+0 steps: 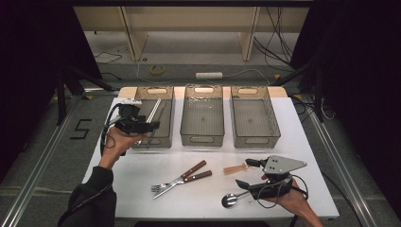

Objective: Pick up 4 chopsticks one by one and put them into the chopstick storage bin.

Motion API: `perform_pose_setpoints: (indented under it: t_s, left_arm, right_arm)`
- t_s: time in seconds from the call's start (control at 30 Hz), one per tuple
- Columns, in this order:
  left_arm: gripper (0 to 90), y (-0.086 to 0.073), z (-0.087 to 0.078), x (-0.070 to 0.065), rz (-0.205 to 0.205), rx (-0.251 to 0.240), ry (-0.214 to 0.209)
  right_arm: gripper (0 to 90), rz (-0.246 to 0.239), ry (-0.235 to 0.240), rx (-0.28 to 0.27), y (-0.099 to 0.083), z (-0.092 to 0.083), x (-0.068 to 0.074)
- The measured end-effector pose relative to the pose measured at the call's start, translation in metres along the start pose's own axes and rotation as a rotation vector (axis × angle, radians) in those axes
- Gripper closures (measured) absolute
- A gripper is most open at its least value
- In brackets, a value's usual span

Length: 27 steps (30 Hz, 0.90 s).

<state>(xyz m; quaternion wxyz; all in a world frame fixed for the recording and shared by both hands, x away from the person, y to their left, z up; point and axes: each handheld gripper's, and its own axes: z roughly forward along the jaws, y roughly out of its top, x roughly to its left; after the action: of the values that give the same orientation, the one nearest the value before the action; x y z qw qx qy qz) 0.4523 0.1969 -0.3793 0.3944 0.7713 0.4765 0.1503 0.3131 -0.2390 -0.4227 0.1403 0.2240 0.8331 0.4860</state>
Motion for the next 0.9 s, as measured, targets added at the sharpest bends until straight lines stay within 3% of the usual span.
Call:
perform_pose_setpoints:
  t_s: [0.33, 0.57, 0.8, 0.9]
  left_arm:
    - [25.1, -0.007, -0.007, -0.031, 0.071, -0.005, -0.051]
    - [23.5, -0.016, -0.006, -0.052, 0.112, -0.019, -0.079]
    - [21.3, -0.028, -0.006, -0.066, 0.128, -0.026, -0.121]
    - [20.7, -0.035, -0.007, -0.071, 0.133, -0.035, -0.141]
  right_arm:
    - [26.0, -0.003, -0.022, 0.05, -0.004, -0.003, -0.007]
    - [28.6, 0.006, -0.082, 0.088, -0.007, -0.005, -0.014]
    - [29.4, 0.007, -0.114, 0.121, -0.008, -0.004, -0.021]
    - [29.6, 0.003, -0.106, 0.135, -0.007, -0.002, -0.023]
